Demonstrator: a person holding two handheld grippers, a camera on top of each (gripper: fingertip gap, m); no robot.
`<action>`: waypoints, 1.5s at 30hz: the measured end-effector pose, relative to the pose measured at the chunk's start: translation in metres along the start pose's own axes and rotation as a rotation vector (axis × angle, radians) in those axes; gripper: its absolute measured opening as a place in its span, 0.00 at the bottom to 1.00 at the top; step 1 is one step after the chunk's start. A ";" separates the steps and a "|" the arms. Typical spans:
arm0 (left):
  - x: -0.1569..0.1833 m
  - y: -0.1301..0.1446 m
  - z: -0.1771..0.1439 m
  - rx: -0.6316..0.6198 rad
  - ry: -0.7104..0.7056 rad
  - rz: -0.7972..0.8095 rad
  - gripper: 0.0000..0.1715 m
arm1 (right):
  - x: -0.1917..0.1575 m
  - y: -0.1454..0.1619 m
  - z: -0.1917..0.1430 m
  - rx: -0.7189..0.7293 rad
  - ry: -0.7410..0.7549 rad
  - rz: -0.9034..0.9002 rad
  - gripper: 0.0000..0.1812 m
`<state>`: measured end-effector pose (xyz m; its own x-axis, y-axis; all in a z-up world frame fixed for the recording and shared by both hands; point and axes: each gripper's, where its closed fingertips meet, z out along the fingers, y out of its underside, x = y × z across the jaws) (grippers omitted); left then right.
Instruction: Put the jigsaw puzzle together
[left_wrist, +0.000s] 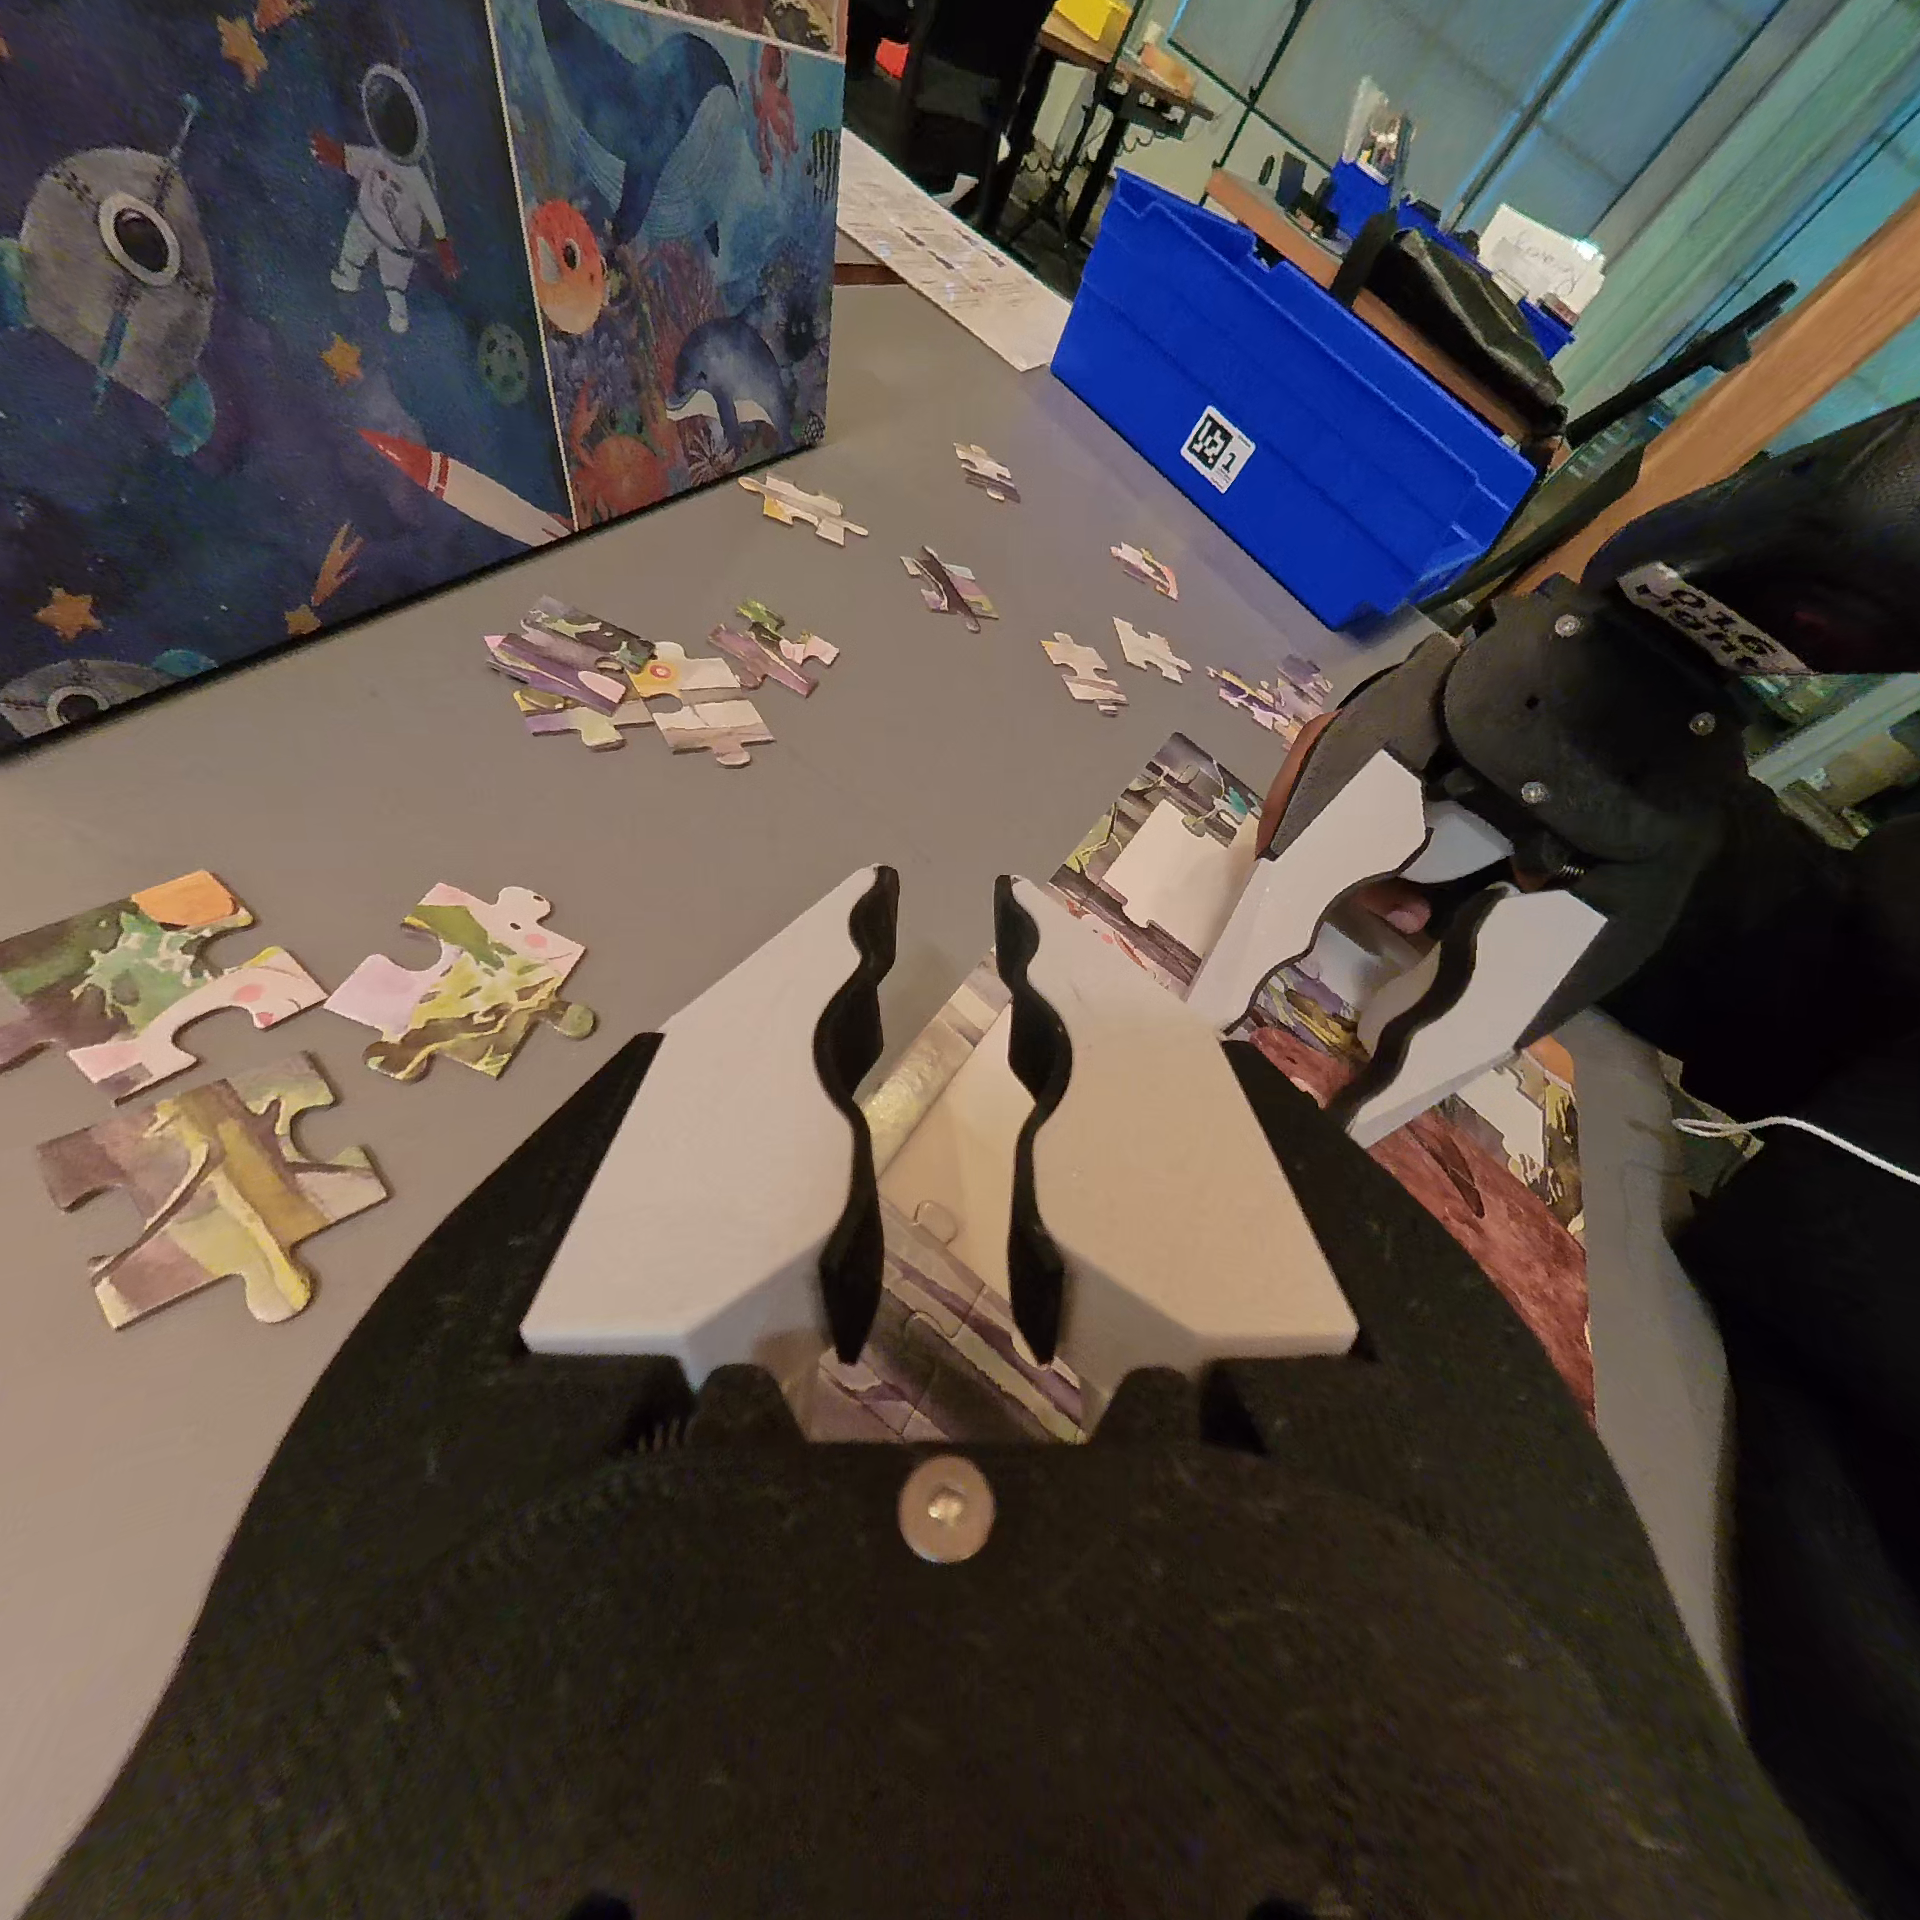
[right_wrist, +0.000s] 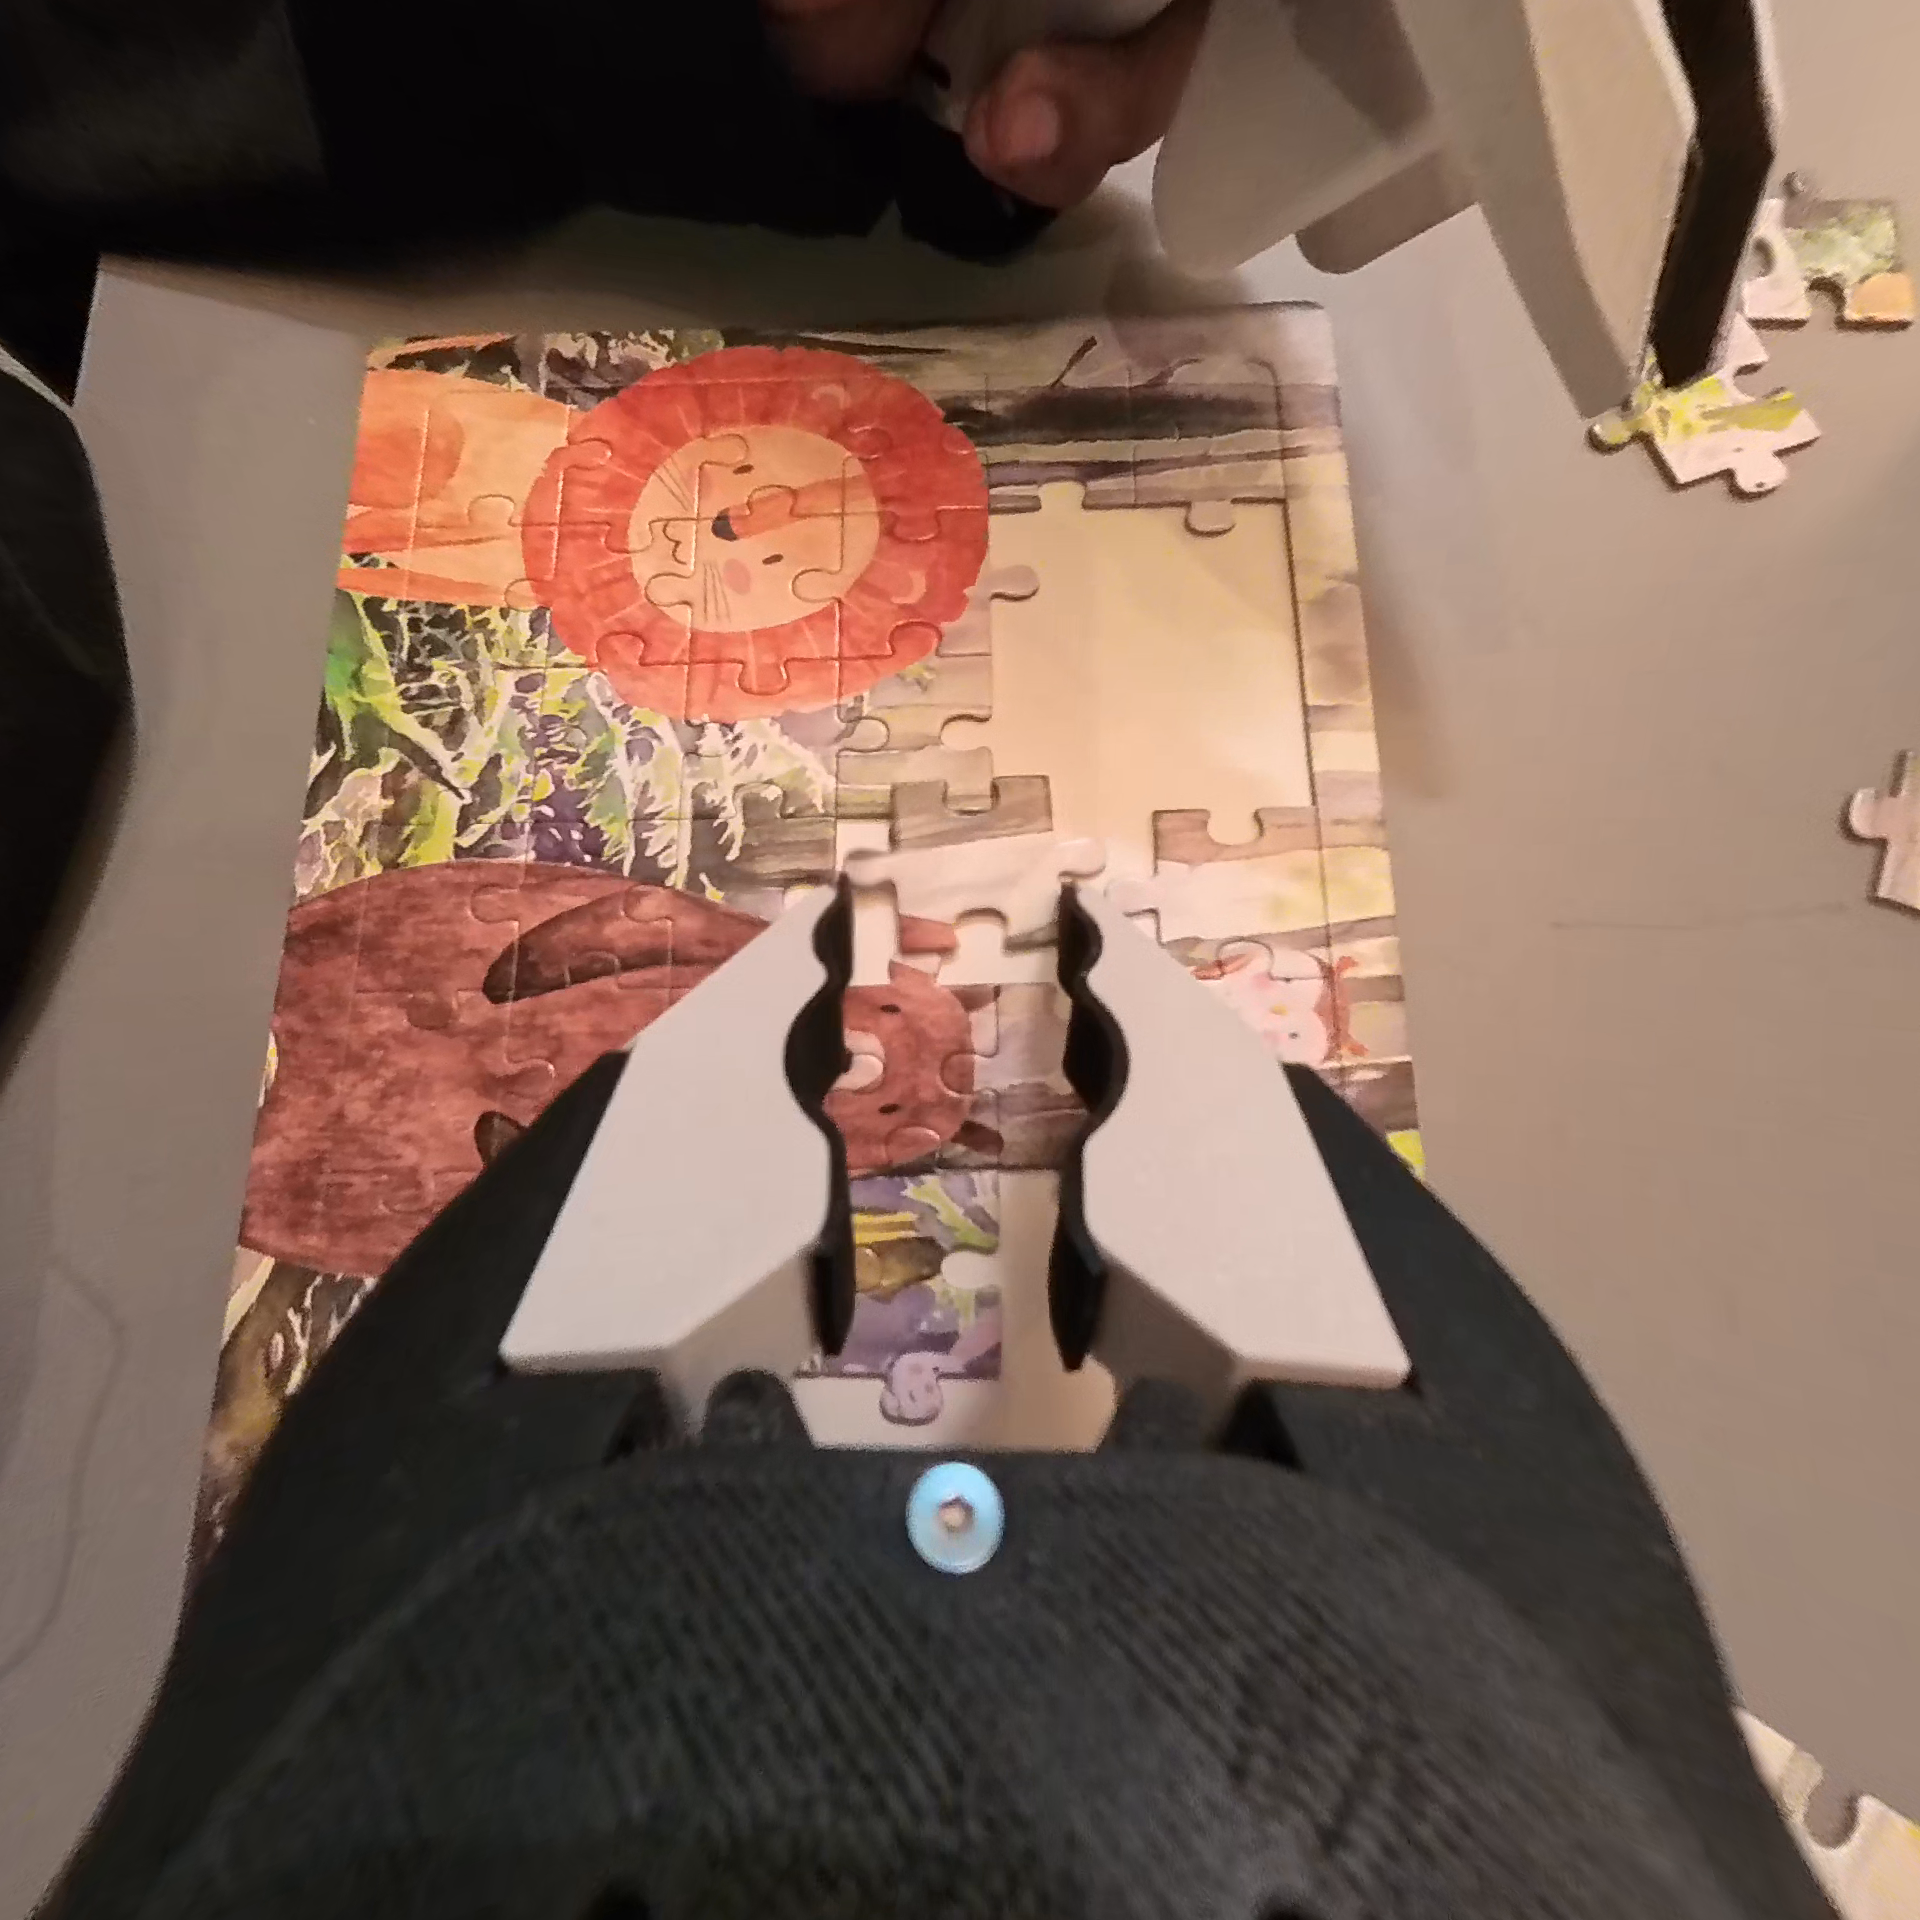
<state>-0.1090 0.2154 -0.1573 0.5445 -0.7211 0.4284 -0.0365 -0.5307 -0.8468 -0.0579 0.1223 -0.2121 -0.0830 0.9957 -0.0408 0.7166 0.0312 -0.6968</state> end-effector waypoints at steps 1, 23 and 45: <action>0.000 0.000 0.000 0.000 0.000 0.001 0.10 | 0.001 0.000 0.000 -0.002 0.003 0.000 0.16; 0.000 0.000 0.000 -0.001 0.001 -0.001 0.10 | -0.007 0.003 -0.009 -0.039 -0.018 -0.054 0.15; 0.000 0.000 0.000 -0.002 0.003 -0.001 0.10 | -0.016 0.000 -0.004 -0.009 -0.073 -0.056 0.19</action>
<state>-0.1089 0.2150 -0.1575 0.5423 -0.7216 0.4303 -0.0376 -0.5325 -0.8456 -0.0540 0.1065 -0.2085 -0.1730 0.9834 -0.0542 0.7156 0.0877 -0.6930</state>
